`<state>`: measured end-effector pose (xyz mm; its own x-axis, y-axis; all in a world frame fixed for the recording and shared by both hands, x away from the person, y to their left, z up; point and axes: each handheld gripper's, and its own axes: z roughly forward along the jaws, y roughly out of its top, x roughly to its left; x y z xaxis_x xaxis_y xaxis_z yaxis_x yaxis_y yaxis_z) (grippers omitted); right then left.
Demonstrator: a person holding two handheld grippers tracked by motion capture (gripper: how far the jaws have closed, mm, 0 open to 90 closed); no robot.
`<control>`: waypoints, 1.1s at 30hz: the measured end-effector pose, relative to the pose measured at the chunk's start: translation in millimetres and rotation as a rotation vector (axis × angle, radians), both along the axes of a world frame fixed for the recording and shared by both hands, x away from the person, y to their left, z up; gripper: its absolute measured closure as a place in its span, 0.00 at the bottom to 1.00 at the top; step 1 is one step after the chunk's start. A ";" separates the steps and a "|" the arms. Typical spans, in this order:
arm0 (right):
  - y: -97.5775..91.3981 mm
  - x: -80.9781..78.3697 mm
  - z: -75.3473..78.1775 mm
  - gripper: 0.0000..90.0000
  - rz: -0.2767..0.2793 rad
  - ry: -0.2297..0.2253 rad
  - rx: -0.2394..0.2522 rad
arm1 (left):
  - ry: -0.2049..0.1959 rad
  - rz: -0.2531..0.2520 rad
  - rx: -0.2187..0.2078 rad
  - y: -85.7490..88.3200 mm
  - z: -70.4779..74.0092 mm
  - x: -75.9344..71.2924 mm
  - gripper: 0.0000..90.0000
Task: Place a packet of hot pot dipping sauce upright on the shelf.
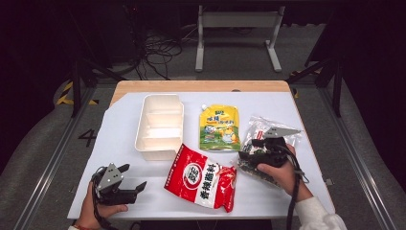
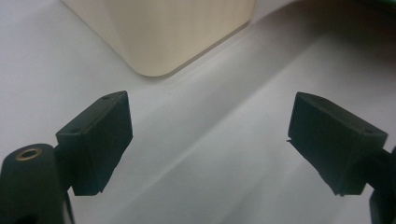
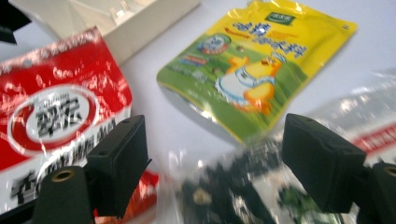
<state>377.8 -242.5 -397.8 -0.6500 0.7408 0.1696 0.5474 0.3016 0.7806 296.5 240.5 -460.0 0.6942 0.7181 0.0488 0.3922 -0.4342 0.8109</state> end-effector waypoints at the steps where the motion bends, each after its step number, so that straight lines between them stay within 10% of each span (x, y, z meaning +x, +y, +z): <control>1: 4.7 7.0 0.2 0.26 -0.002 0.015 -0.005 | 0.001 -0.002 -0.001 0.2 -0.1 0.1 0.16; 11: 33.3 69.8 -7.5 0.31 -0.042 0.125 -0.075 | -0.004 -0.021 -0.007 0.9 0.9 0.5 0.16; 21: 45.0 102.8 -28.8 0.28 -0.120 0.177 -0.179 | -0.007 -0.033 0.014 -2.6 0.4 2.7 0.16; 33: 50.4 120.4 -39.6 0.16 -0.166 0.277 -0.163 | -0.007 -0.049 0.030 -6.8 -0.3 3.5 0.16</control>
<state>498.2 -192.1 -437.4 -0.4645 0.8641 0.1938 0.7834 0.2989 0.5448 300.0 233.7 -460.3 0.7278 0.6818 0.0743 0.3646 -0.4764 0.8001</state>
